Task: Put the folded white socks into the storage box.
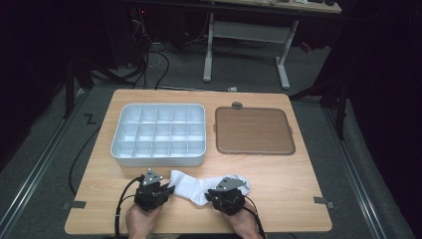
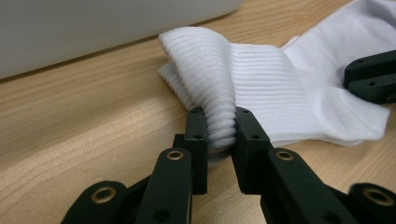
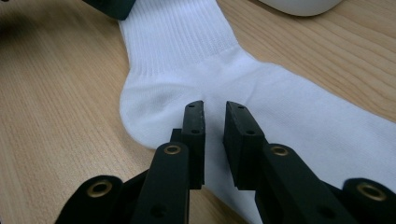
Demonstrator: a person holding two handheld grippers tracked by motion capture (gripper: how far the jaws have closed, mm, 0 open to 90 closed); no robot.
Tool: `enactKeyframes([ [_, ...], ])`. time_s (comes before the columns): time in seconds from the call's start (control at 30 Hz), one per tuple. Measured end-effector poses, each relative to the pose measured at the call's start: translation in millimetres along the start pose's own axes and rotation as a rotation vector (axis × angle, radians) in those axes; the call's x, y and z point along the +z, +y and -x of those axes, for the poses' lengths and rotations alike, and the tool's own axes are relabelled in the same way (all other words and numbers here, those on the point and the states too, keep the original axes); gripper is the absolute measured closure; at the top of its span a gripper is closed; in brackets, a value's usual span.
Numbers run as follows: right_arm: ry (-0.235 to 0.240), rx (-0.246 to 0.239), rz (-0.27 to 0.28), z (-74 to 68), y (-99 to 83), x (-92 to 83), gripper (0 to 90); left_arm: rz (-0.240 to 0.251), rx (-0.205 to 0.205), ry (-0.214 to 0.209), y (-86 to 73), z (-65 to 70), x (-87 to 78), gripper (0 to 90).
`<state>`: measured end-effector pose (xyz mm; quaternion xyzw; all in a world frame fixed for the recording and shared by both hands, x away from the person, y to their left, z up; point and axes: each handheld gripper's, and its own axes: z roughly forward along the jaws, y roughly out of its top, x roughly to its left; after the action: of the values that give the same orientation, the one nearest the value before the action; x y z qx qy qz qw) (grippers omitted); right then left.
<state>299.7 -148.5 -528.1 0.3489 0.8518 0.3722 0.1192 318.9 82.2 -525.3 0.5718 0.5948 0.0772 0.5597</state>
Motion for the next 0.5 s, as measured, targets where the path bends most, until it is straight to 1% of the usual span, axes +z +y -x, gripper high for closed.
enactKeyframes([
  [0.2,-0.005,-0.006,-0.011,-0.2,0.8,0.0,78.7,0.008,-0.003,-0.03,6.4,3.7,-4.5,78.5],
  [0.27,-0.004,-0.006,-0.007,-0.5,1.0,0.5,78.8,0.01,-0.002,-0.039,8.7,4.8,-6.3,78.5],
  [0.37,-0.003,-0.007,-0.004,-1.1,1.5,1.3,78.8,0.015,-0.014,-0.056,12.6,6.9,-9.1,78.6],
  [0.5,-0.002,-0.013,-0.008,-1.7,2.6,2.1,78.8,0.019,-0.017,-0.073,15.9,8.5,-12.4,78.8],
])
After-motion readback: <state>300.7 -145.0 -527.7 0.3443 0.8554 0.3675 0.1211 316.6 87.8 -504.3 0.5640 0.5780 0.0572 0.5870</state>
